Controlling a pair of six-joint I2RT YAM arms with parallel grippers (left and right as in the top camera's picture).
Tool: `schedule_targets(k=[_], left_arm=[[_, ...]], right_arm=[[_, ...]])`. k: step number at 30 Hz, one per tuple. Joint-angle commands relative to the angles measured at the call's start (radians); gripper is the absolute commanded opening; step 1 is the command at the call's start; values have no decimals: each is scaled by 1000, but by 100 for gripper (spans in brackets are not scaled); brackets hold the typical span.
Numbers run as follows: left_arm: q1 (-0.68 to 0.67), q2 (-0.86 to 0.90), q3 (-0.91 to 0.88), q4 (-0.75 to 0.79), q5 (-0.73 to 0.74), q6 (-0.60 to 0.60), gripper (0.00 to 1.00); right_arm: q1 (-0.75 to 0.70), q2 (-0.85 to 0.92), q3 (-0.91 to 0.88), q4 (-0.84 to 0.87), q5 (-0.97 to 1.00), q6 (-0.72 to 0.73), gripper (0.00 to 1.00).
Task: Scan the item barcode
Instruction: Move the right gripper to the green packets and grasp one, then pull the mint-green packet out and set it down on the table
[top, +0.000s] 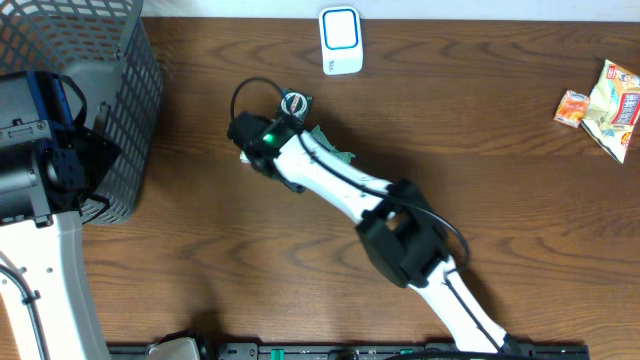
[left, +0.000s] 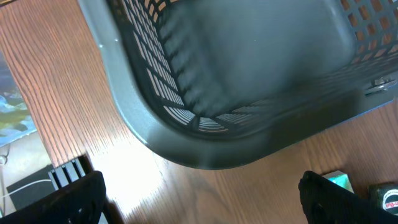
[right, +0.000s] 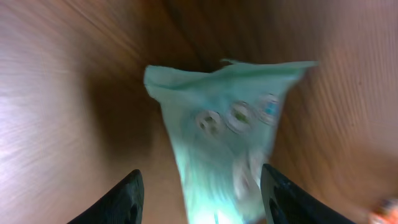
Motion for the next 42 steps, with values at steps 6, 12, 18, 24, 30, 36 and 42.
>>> schedule_targets(k=[6,12,18,24,30,36,42], left_arm=[[5,-7,-2,-2,-10,-9,98],[5,-7,-2,-2,-10,-9,98],[5,-7,-2,-2,-10,-9,98],[5,-7,-2,-2,-10,-9,98],[5,-7,-2,-2,-10,-9,98],[5,-7,-2,-2,-10,-9,98],[5,-7,-2,-2,-10,-9,97]], right_arm=[[-11,86,-2,18,183,-31,53],[-45,96,-3,25,0,-48,20],[-83,77,14,-8,-17,23,1],[-143,-5,139,-144,-291,43,1],[-311,-92,177,-271,-1174,-243,1],[-418,-87,37,-292,-1539,-367,1],[-470,-87,-212,-200,-1650,-384,2]])
